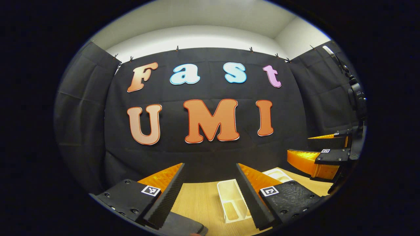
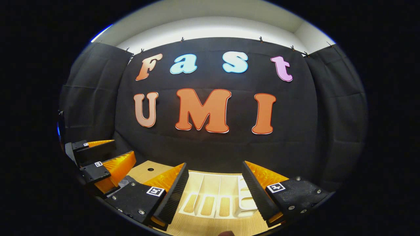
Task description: Open the schoolbag, grab two books from the bookshelf and put them into the schoolbag.
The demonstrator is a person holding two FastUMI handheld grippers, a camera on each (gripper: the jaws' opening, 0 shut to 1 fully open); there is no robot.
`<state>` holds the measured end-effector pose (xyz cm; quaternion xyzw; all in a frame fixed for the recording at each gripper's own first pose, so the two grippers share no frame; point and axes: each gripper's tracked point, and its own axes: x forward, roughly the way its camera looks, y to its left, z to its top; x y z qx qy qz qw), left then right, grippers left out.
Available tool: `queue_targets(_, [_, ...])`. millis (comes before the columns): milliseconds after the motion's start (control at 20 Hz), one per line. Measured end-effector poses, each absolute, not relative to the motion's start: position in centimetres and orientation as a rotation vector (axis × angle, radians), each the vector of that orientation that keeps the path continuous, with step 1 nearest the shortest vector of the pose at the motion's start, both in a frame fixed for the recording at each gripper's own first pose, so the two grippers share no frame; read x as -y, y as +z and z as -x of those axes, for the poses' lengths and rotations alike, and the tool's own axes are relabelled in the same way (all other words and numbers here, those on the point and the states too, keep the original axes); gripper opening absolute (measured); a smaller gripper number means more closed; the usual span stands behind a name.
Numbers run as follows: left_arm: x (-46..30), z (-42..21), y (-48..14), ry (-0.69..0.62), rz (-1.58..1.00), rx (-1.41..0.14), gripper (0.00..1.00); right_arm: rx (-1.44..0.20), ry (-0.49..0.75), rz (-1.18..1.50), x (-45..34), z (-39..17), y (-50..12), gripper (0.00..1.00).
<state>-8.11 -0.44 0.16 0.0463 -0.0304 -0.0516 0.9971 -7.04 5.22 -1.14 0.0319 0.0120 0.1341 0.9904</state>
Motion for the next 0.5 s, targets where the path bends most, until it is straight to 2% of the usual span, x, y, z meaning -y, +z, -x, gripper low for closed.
queue_targets(400, [-2.0,7.4,-0.2,-0.141,-0.065,0.093,0.94,0.036,0.199,-0.007,-6.3,7.4,0.9,0.97])
queue_targets(500, [-2.0,7.3,-0.8,-0.164,-0.071,0.078,0.95,0.017,0.195,-0.02,-6.6,7.8,0.6,1.0])
